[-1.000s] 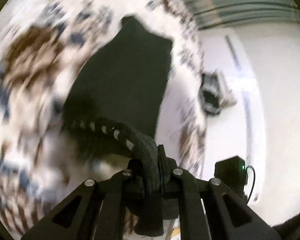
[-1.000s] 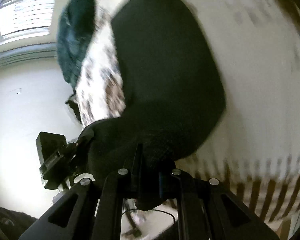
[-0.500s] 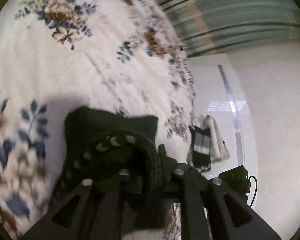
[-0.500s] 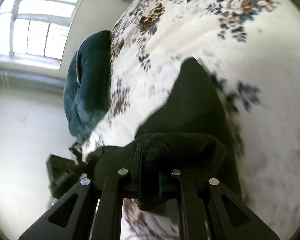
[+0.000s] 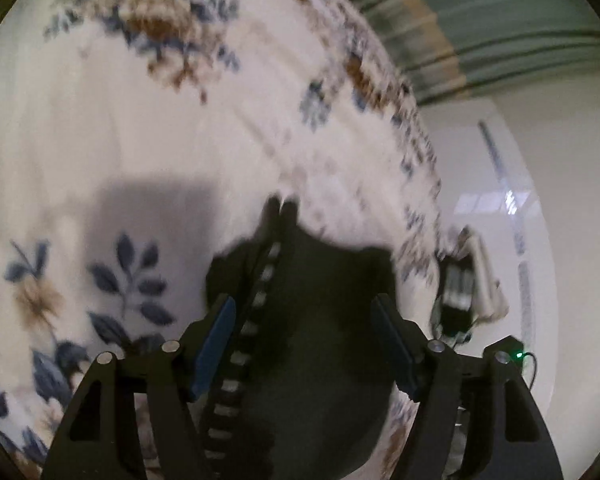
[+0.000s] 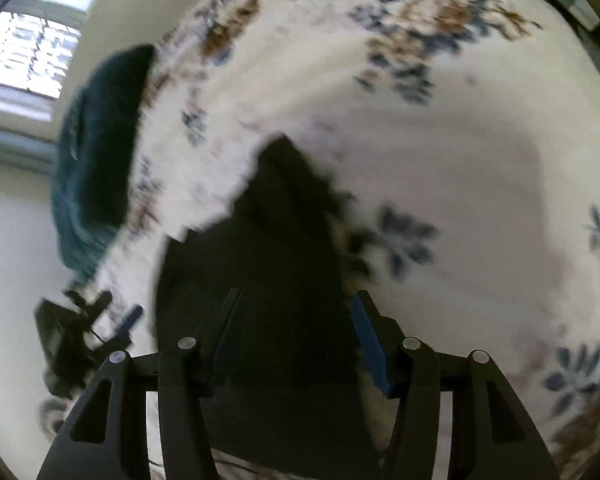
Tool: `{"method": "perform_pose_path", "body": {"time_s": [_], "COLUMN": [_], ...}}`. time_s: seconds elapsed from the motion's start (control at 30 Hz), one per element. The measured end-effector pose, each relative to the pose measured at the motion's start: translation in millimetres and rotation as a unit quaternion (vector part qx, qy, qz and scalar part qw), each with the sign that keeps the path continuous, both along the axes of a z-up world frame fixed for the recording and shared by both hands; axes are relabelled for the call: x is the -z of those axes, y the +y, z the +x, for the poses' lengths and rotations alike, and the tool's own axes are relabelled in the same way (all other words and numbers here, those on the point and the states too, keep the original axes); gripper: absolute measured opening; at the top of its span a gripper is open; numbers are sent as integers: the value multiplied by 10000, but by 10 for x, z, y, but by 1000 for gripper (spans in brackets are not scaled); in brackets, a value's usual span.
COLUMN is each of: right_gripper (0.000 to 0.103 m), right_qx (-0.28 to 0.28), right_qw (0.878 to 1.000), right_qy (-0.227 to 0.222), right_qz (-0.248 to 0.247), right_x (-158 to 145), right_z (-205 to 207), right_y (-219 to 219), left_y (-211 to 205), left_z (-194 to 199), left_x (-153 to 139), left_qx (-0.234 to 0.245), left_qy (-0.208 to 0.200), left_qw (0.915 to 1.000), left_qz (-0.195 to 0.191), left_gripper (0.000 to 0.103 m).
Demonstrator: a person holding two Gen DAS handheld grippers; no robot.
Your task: Fold small clothes
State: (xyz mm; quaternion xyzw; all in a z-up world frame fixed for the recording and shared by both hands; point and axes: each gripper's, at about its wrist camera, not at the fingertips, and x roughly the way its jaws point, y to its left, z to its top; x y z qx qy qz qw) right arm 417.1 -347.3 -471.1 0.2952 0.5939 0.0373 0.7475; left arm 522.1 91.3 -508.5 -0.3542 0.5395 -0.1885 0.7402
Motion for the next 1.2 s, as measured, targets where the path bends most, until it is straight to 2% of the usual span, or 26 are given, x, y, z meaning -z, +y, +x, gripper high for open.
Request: {"method": "perform_pose_path", "body": {"time_s": [0.07,0.13,0.17,0.2,0.23,0.3,0.33,0.37,0.43,0.5,0.57,0.6,0.63,0.7,0.73,0.77,0.8,0.87,0.97,1.0,1.07,1.13,1.2], "right_gripper": [57,57,57,57,57,56,36,7,6,6,7,7,10,26,52,73,76,77,80,80,81,81,81], "right_qx": [-2,57,88,110,118,61,20,17,7,-112,-456,-537,-549,-588,-608,-648,-717,-924,-1196,-1268,-1402,-1433,-1456], "right_qw": [9999,9997,9996,9994,9990,9977,9973,9976,9991,9999,9985,9977,9973,9952,9947,9942,9935,9909,9857,9839,9778,9734,9664], "right_qy": [138,194,193,194,191,151,89,7,-123,-35,255,385,496,660,668,584,550,572,701,797,957,1084,1151], "right_qz": [10,95,165,261,383,664,735,693,409,75,-162,-132,24,424,495,621,692,795,962,976,1228,1425,1778], "right_x": [118,202,242,281,323,405,400,369,262,267,362,390,400,370,341,273,236,195,250,318,474,660,830], "right_z": [-79,-94,-78,-44,5,151,199,251,327,388,438,455,471,485,476,447,435,393,356,360,378,433,489], "right_y": [-36,-64,-65,-67,-59,-2,30,58,101,131,198,198,168,79,44,-23,-48,-95,-136,-141,-107,-85,-49], "left_y": [-140,-257,-289,-301,-273,-159,-142,-125,-78,14,54,73,86,164,204,248,319,402,481,471,388,268,107], "left_z": [41,86,97,107,123,118,110,104,124,149,147,110,76,-124,-235,-375,-615,-953,-1559,-1745,-2079,-2216,-2261], "left_x": [147,168,152,128,121,101,90,99,180,335,378,315,256,40,-48,-126,-206,-260,-208,-160,13,228,456], "left_qx": [193,301,307,300,248,108,111,134,26,-148,-215,-221,-219,-291,-359,-438,-600,-834,-1307,-1454,-1669,-1757,-1897], "left_qy": [143,20,-76,-117,-80,-58,-91,-97,18,307,457,417,378,113,-1,-82,-129,-105,137,259,467,716,855], "left_qw": [9996,9991,9985,9977,9976,9987,9980,9974,9975,9987,9987,9989,9990,9992,9988,9982,9967,9942,9877,9854,9785,9728,9622], "left_qz": [126,304,449,597,649,502,609,704,702,368,66,58,71,-264,-344,-406,-531,-677,-844,-851,-1114,-1328,-1755], "left_gripper": [68,63,55,20,11,11,11,11,11,13,19,36,59,72,72,73,75,75,76,76,76,76,77]}}
